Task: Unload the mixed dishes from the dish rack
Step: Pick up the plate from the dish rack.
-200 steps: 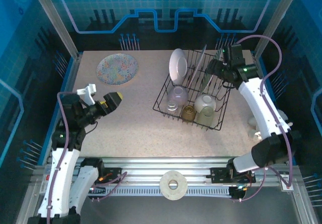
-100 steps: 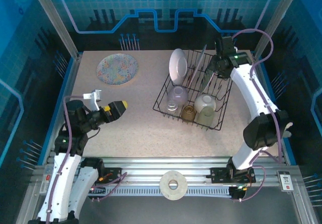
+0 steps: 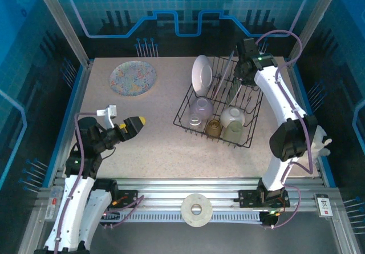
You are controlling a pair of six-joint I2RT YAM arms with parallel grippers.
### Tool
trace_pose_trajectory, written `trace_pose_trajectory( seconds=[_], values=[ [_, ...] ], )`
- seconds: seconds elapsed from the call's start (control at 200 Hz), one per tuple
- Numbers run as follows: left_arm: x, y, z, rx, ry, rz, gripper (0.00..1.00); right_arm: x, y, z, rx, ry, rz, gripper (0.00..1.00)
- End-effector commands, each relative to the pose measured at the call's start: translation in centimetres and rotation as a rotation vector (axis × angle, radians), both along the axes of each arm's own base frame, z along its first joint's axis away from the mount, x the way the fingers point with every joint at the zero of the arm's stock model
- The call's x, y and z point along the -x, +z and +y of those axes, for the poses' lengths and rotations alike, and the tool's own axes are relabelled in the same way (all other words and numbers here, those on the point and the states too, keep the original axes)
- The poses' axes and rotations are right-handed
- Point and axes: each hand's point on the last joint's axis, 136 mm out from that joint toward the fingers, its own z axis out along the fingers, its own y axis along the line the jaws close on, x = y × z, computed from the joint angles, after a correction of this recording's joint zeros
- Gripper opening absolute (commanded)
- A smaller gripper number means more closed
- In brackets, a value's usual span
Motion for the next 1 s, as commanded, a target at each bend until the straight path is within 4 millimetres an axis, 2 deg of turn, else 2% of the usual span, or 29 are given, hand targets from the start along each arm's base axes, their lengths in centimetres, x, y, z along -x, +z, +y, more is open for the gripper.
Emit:
trace_pose_trajectory(
  seconds=[0.0, 0.315, 0.635, 0.831, 0.996],
  values=[
    [0.3, 0.9, -0.4, 0.016, -0.023, -0.031, 0.99, 0.1, -0.4, 0.1, 0.014, -0.02, 0.024, 0.3],
    [0.4, 1.2, -0.4, 0.014, -0.024, -0.045, 0.99, -0.3, -0.9, 0.2, 0.018, -0.023, 0.044, 0.24],
    [0.5, 1.4, -0.4, 0.012, -0.023, -0.05, 0.99, -0.2, -0.7, 0.1, 0.023, -0.023, 0.043, 0.0],
    [0.7, 2.0, -0.8, 0.027, -0.053, -0.069, 0.99, -0.1, 0.5, -0.3, 0.032, -0.032, 0.009, 0.0],
    [1.4, 3.3, -2.1, 0.083, -0.146, -0.116, 0.99, 0.2, 2.1, -0.6, 0.04, -0.036, -0.03, 0.0]
  ],
)
